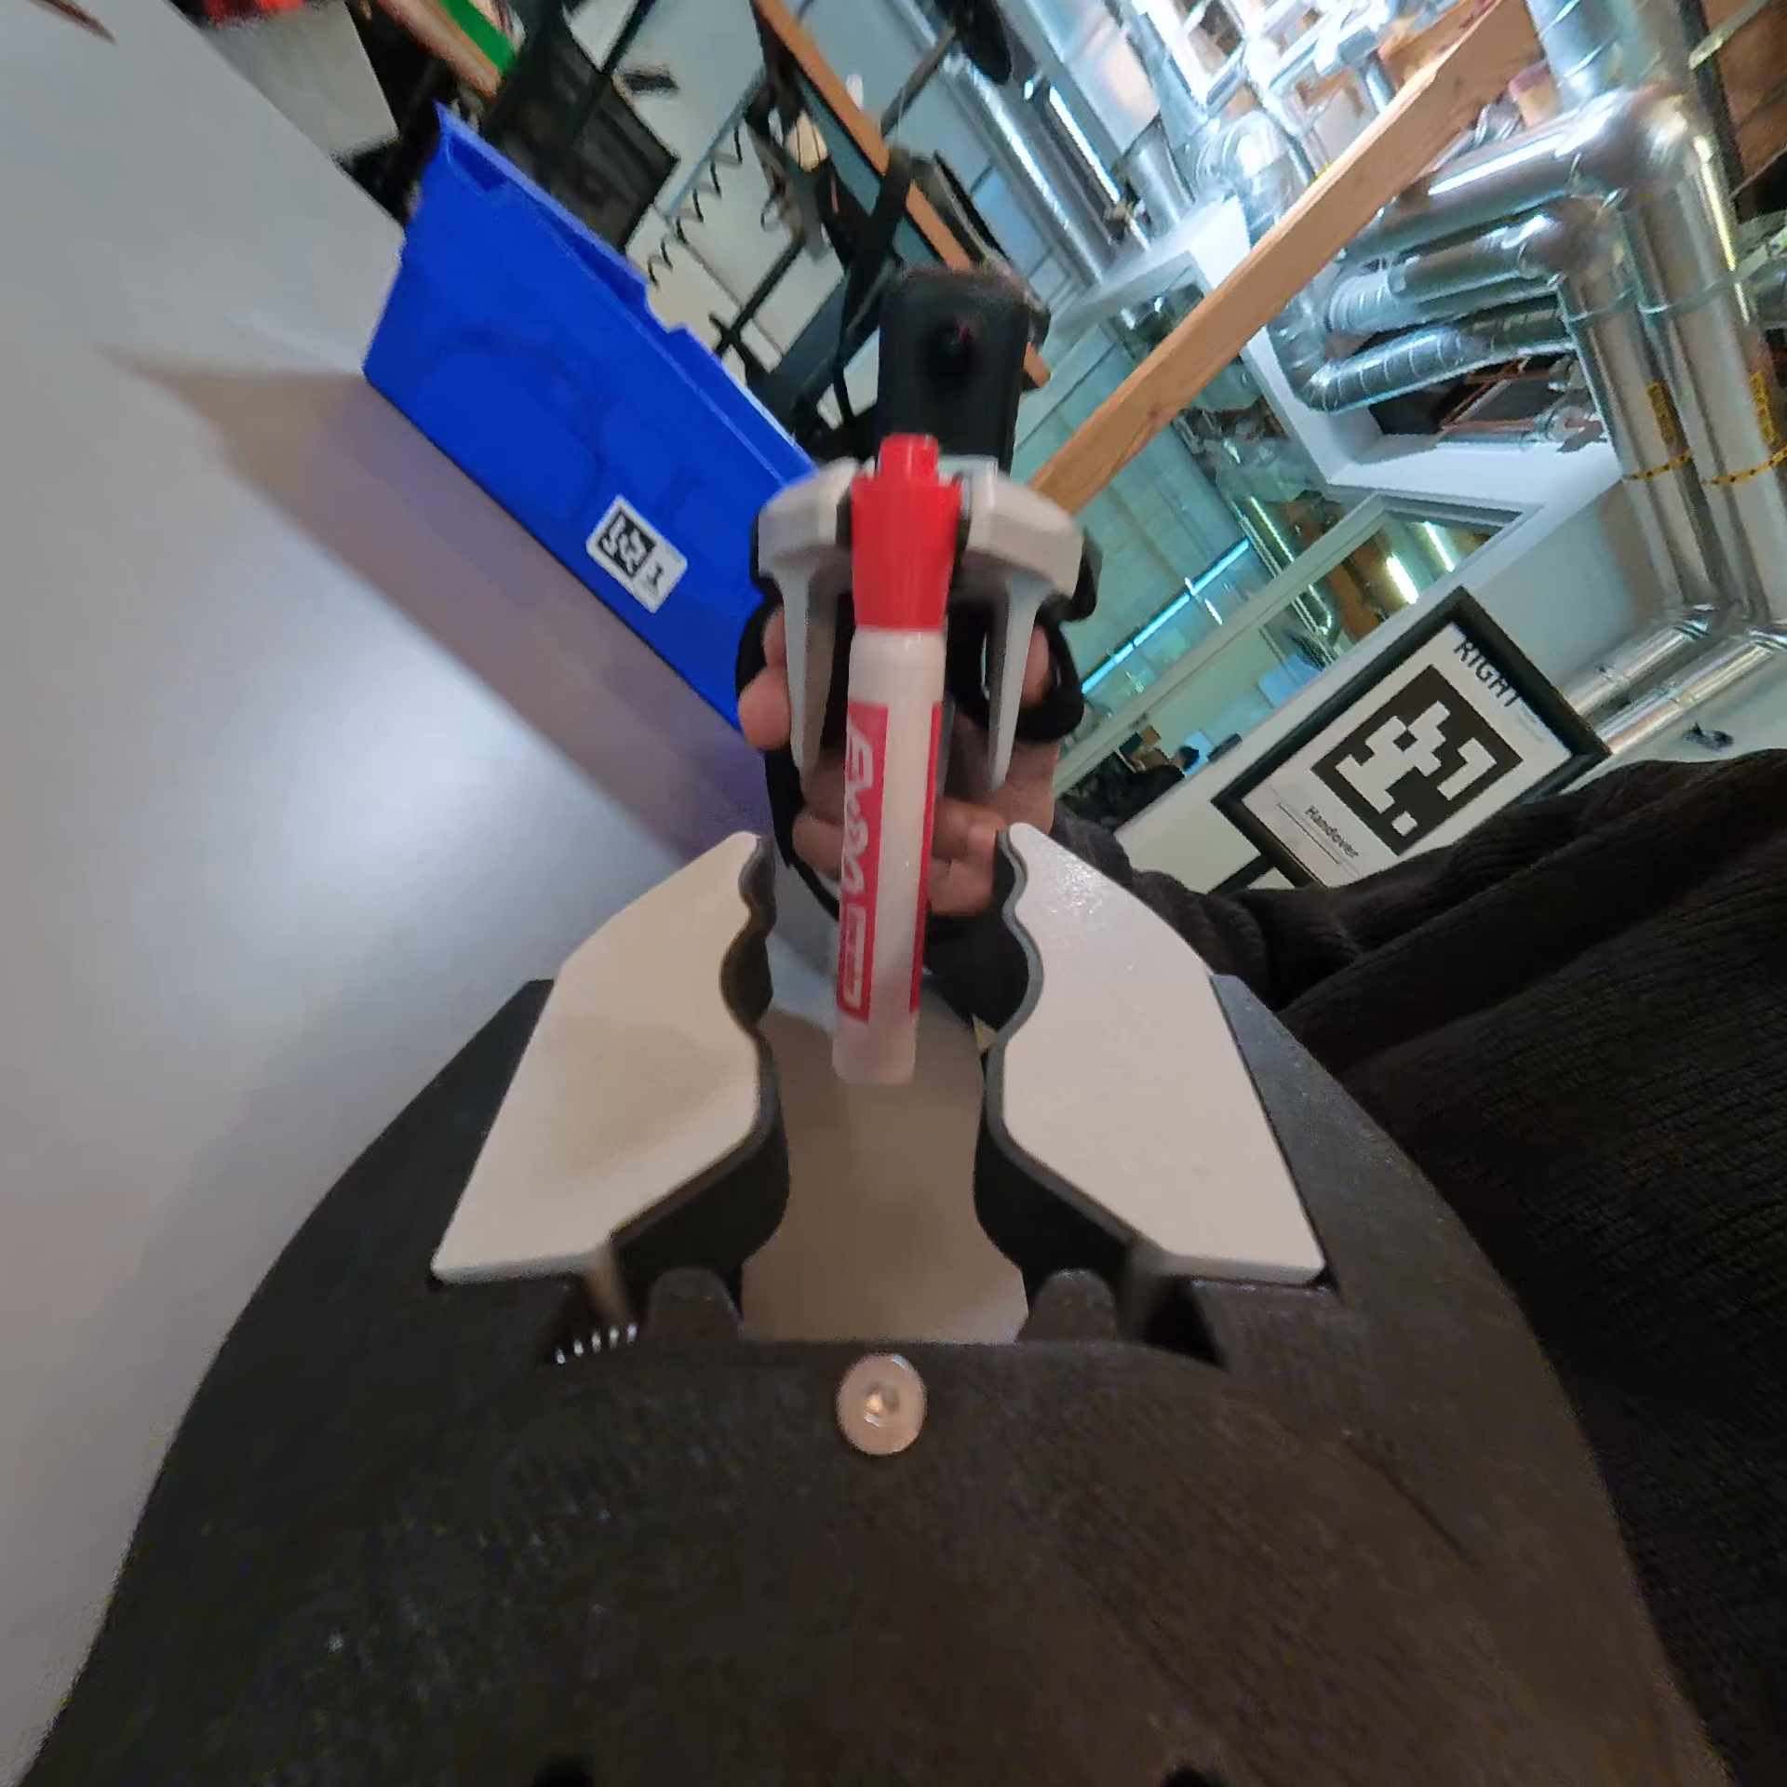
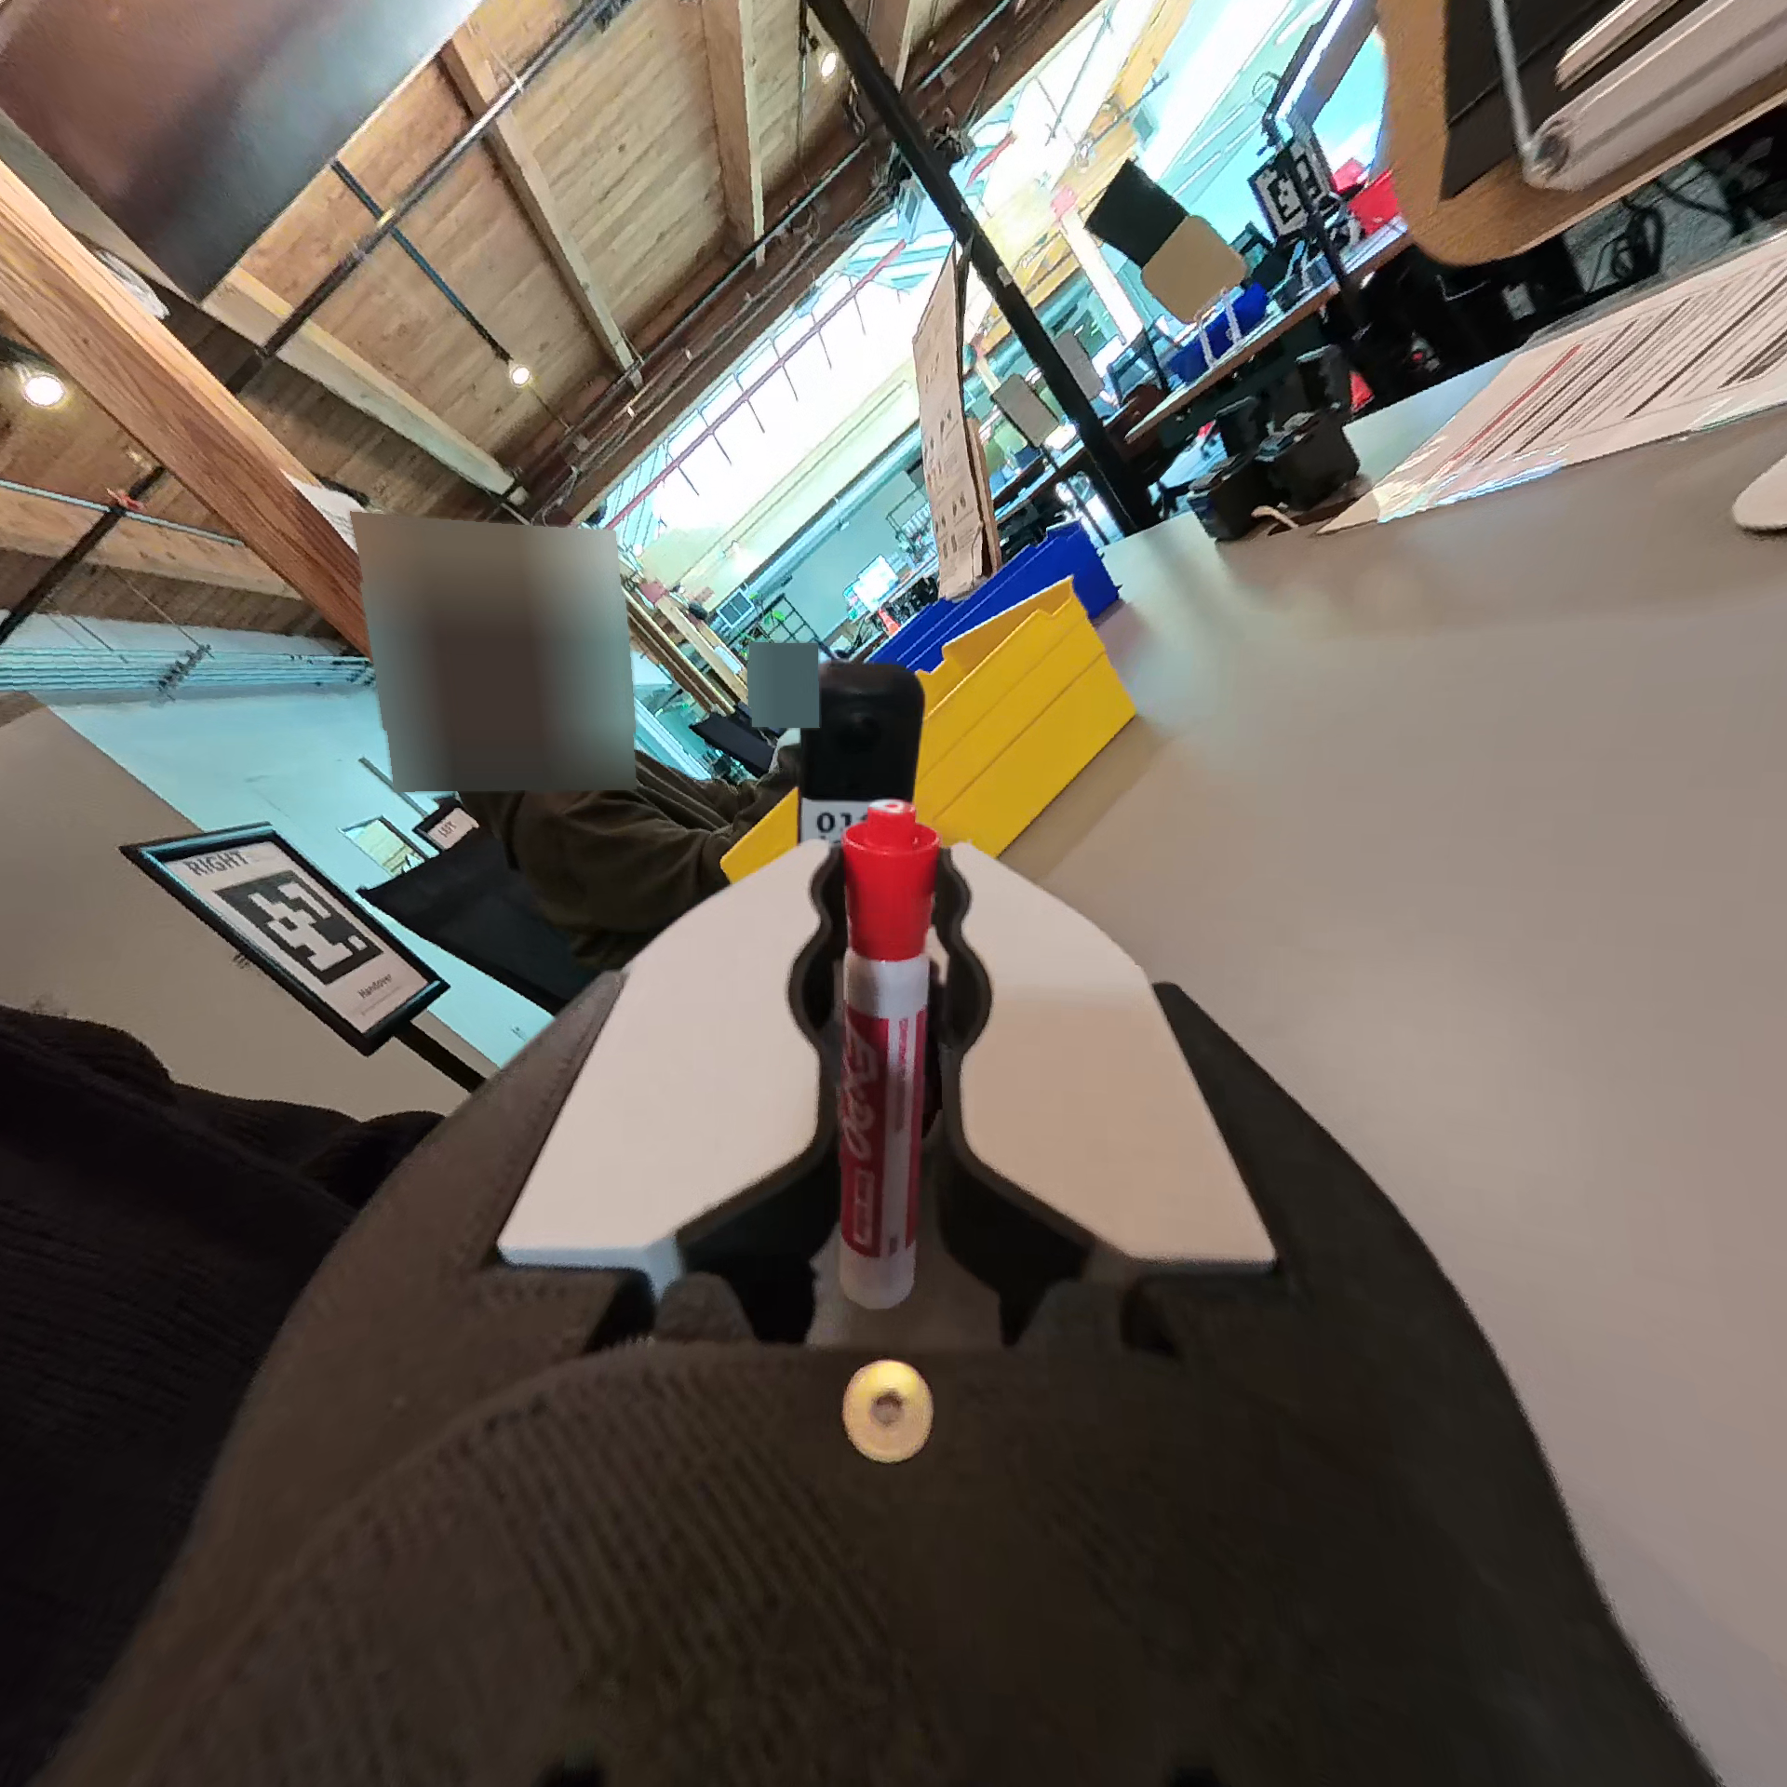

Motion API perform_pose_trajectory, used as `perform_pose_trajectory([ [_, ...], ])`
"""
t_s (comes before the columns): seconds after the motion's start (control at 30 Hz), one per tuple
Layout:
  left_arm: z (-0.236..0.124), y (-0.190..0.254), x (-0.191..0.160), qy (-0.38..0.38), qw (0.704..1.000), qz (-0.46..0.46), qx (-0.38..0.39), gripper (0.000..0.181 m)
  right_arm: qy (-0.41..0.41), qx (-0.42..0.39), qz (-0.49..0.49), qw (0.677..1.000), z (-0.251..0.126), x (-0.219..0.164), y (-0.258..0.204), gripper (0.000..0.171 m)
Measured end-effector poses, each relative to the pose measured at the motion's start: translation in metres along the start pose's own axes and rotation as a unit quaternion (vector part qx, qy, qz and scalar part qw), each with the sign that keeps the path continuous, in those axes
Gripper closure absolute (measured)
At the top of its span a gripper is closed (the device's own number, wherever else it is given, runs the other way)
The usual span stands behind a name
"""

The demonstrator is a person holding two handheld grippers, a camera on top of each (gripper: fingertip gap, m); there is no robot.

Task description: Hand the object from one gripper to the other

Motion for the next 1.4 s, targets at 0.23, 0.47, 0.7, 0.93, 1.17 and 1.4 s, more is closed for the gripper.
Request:
perform_pose_trajectory([
  [0.23,0.019,-0.005,-0.031,-0.092,0.996,-0.009,0.011,0.132,0.033,0.002,0.004,0.999,-0.014,0.015,0.003,0.154],
  [0.47,0.024,0.001,-0.032,-0.091,0.996,0.003,-0.004,0.158,0.042,0.02,0.012,0.999,-0.016,0.017,0.0,0.153],
  [0.7,0.026,0.005,-0.035,-0.1,0.995,0.011,-0.015,0.158,0.04,0.022,-0.009,0.999,-0.012,0.015,-0.003,0.146],
  [0.93,0.02,-0.001,-0.024,-0.068,0.998,0.007,0.006,0.158,0.064,0.0,-0.011,0.998,-0.013,0.019,0.003,0.12],
  [1.17,0.008,0.0,-0.006,-0.009,1.0,-0.005,-0.006,0.159,0.029,0.037,0.043,0.998,-0.006,0.007,0.003,0.126],
  [1.4,0.002,0.005,-0.001,0.0,1.0,0.001,-0.021,0.159,-0.045,0.048,0.03,0.997,0.009,-0.017,-0.004,0.133],
])
Point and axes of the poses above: each gripper's, where its closed fingertips meet, z out along the fingers, x out of its top, y = z × x across the jaws, the point moved 2 cm from there along -z, back along the fingers, and after that the axes turned 2 degrees about -y, right-handed, at the moved point
